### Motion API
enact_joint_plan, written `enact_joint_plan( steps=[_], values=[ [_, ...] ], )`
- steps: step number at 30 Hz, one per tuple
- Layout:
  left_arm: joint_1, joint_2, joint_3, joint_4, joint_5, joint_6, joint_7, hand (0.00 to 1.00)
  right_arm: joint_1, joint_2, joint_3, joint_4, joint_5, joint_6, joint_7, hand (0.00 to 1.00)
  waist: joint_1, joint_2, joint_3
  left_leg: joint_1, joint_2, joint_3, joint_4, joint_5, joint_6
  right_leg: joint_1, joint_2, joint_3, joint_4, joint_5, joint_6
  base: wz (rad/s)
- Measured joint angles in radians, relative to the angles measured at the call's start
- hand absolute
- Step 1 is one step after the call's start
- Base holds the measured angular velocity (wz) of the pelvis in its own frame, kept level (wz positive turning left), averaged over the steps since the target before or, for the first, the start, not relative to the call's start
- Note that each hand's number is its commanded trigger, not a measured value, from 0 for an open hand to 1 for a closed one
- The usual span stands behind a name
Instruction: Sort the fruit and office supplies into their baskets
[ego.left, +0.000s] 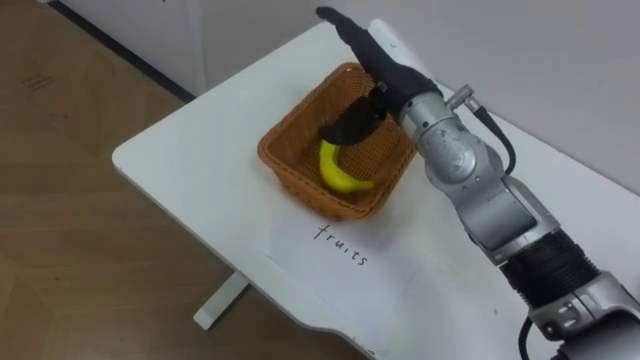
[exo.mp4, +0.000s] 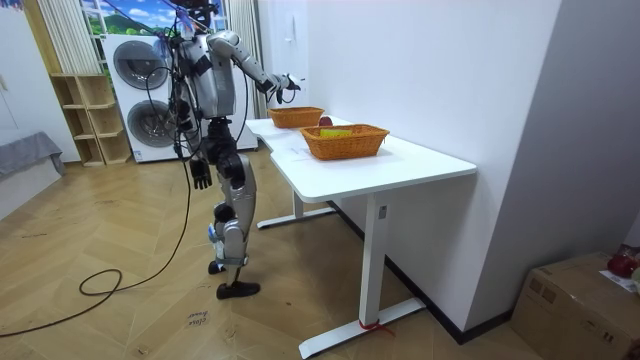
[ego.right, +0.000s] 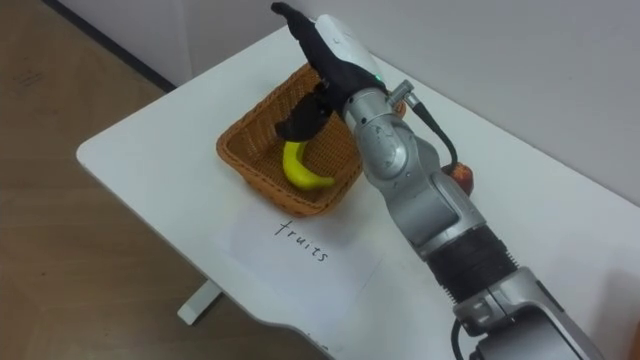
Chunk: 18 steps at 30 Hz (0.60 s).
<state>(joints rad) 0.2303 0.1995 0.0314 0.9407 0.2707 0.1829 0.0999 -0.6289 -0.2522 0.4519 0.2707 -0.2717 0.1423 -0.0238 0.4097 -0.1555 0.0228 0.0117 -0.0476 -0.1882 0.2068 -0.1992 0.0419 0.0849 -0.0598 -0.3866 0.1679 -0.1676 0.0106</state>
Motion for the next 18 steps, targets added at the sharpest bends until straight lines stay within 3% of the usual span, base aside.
enact_joint_plan(
  steps=[9, 12, 18],
  values=[
    [-0.001, -0.001, 0.003, 0.003, 0.002, -0.001, 0.006, 0.00, 0.000, 0.000, -0.002, 0.032, -0.001, -0.013, -0.013, 0.00, -0.003, -0.001, -0.0009, 0.001, 0.000, 0.000, 0.002, 0.000, 0.000, 0.000, 0.000, 0.002, 0.001, 0.000, 0.000, 0.00],
    [0.002, -0.001, 0.005, 0.004, 0.003, -0.001, 0.007, 0.00, 0.000, 0.000, -0.004, 0.032, 0.002, -0.014, -0.034, 0.00, -0.019, 0.000, -0.0008, -0.001, -0.002, -0.002, 0.015, 0.000, 0.000, 0.003, -0.001, 0.002, 0.001, 0.000, 0.000, 0.04],
    [0.001, -0.013, 0.007, 0.022, 0.004, -0.003, 0.022, 0.00, 0.000, 0.000, -0.070, 0.033, 0.078, -0.043, -0.123, 0.00, -0.031, 0.017, -0.0019, 0.002, -0.002, 0.015, 0.013, 0.000, 0.000, 0.008, -0.004, 0.006, 0.001, 0.000, 0.000, -0.06]
  ],
)
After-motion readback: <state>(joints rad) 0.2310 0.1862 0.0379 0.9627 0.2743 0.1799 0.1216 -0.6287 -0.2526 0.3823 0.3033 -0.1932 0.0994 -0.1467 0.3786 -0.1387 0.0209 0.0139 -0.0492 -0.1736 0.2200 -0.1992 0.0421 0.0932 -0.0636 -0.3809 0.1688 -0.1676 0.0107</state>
